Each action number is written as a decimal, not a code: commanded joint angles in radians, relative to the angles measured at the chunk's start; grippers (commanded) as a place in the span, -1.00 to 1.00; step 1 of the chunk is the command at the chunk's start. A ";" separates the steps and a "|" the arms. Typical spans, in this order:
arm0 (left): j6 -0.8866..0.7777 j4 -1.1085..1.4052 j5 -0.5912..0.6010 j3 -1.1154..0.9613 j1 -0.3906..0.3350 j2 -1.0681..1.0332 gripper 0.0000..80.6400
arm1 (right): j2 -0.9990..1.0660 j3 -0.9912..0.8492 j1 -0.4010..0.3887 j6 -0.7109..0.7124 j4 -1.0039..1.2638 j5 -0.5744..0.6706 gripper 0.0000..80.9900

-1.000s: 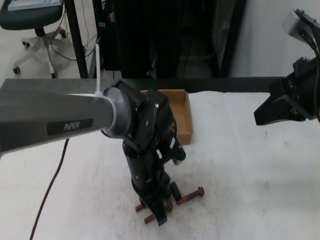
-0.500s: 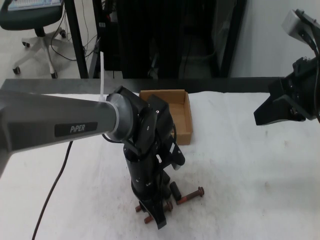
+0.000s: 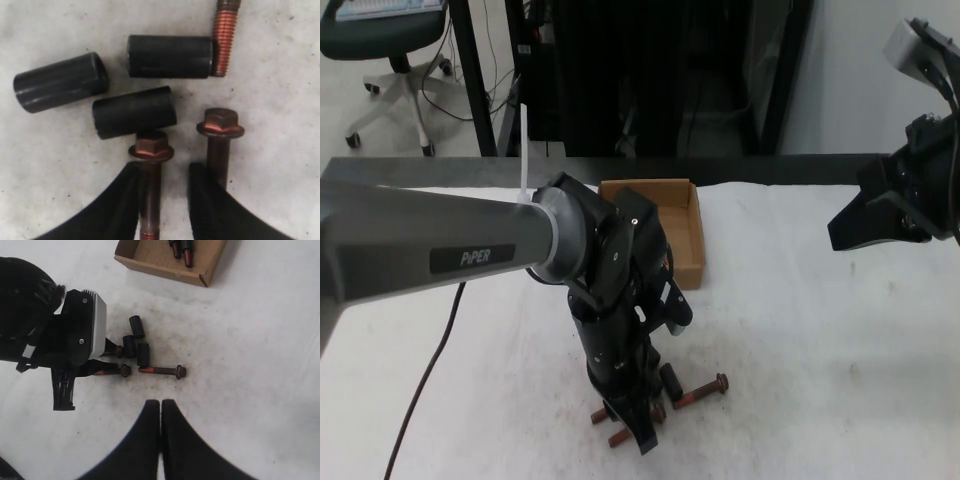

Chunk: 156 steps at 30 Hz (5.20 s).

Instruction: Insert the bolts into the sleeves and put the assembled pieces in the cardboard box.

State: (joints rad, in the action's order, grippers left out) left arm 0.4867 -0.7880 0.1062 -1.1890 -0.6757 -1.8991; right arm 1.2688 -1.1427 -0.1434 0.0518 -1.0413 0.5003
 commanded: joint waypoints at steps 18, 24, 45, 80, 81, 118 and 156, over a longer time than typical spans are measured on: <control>-0.001 -0.068 -0.058 -0.038 -0.004 0.014 -0.99 | -0.003 -0.001 0.004 0.012 -0.001 0.006 -0.98; -0.117 -0.058 -0.106 -0.093 0.009 0.140 -0.99 | -0.003 -0.001 0.004 0.012 0.018 0.006 -0.98; -0.418 0.151 -0.060 0.104 0.294 0.897 -0.99 | 0.317 -0.011 -0.351 -0.029 0.299 -0.092 -0.31; -0.442 0.155 -0.060 0.423 0.371 1.291 -0.99 | 0.851 -0.528 -0.504 0.098 -0.030 -0.426 -0.32; -0.442 0.155 -0.060 0.423 0.371 1.291 -0.99 | 0.851 -0.528 -0.506 0.098 -0.030 -0.426 -0.32; -0.442 0.148 -0.060 0.422 0.371 1.291 -0.99 | 0.925 -0.528 -0.511 0.106 0.003 -0.426 -0.69; -1.455 1.807 0.787 0.422 0.369 0.859 -0.99 | 0.027 -0.302 -0.371 0.183 0.278 0.481 -0.98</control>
State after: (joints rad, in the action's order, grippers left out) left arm -0.7461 0.7926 0.8618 -0.7615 -0.3059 -0.9713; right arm 1.3225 -1.4682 -0.5184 0.2357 -0.7973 0.9456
